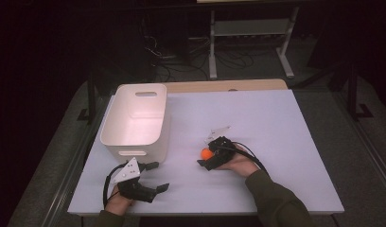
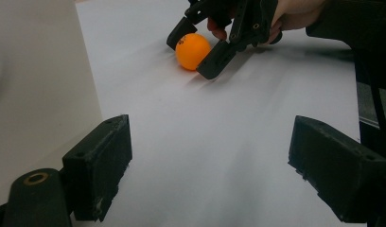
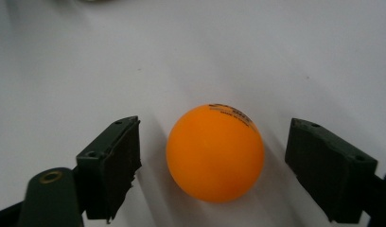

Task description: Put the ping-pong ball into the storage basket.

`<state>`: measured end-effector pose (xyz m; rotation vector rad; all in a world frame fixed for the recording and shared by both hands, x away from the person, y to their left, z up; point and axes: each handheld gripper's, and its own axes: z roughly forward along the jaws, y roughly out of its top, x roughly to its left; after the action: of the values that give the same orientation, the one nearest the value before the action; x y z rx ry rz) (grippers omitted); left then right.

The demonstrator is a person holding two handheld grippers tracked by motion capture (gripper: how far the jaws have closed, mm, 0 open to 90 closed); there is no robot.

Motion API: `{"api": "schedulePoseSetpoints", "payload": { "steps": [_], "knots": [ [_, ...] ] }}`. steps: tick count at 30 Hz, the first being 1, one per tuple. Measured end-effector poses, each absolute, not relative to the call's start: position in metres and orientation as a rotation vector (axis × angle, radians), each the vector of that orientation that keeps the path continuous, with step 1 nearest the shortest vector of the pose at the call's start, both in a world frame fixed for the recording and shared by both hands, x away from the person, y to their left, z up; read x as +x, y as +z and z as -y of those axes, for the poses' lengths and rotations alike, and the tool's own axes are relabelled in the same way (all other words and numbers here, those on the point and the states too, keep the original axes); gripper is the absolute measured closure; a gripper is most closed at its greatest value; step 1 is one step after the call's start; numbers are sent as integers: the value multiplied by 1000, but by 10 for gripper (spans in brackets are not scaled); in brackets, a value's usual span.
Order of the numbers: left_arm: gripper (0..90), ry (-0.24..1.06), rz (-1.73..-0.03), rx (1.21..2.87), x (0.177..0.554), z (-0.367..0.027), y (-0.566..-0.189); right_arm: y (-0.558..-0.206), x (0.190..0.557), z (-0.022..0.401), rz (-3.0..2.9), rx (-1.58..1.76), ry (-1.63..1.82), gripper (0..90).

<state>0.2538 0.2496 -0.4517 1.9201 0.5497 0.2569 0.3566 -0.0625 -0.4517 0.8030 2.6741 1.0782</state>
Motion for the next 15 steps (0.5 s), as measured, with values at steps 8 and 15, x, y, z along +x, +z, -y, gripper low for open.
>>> {"api": "schedulePoseSetpoints", "payload": {
  "steps": [8, 15],
  "knots": [
    [140, 257, -550, 1921, 254, -250, -452, -451, 356, 64, -2678, 808, 1094, 286],
    [140, 257, -551, 1921, 254, -249, -452, -450, 356, 64, -2679, 808, 1108, 348]
  ]
}}
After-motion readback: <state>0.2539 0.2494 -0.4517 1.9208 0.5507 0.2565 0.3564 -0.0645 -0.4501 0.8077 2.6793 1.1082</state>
